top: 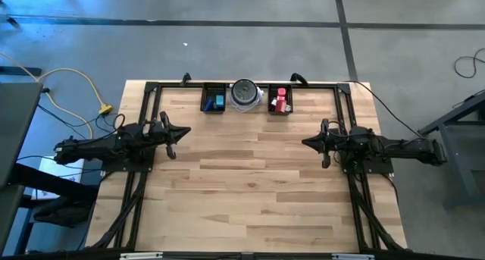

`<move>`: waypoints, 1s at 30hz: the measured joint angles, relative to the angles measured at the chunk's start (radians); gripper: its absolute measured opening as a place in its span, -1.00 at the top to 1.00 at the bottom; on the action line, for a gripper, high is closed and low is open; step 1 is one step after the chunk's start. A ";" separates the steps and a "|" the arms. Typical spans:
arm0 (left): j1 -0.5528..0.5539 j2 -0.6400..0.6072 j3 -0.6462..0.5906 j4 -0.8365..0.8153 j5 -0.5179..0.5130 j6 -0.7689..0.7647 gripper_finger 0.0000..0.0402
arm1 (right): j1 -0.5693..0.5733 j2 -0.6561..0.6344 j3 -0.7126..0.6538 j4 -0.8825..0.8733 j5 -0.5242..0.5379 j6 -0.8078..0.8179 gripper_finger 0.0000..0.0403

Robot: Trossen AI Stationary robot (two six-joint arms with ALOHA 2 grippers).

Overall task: Pick & Place Office items
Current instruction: Return to Home Position

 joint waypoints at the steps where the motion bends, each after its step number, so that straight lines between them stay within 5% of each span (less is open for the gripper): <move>1: 0.000 0.000 0.000 0.000 0.000 0.000 1.00 | 0.000 0.000 0.000 -0.005 0.001 0.000 0.99; 30: 0.000 0.001 0.000 0.003 0.001 -0.003 1.00 | 0.000 0.007 0.000 -0.038 -0.007 -0.004 0.98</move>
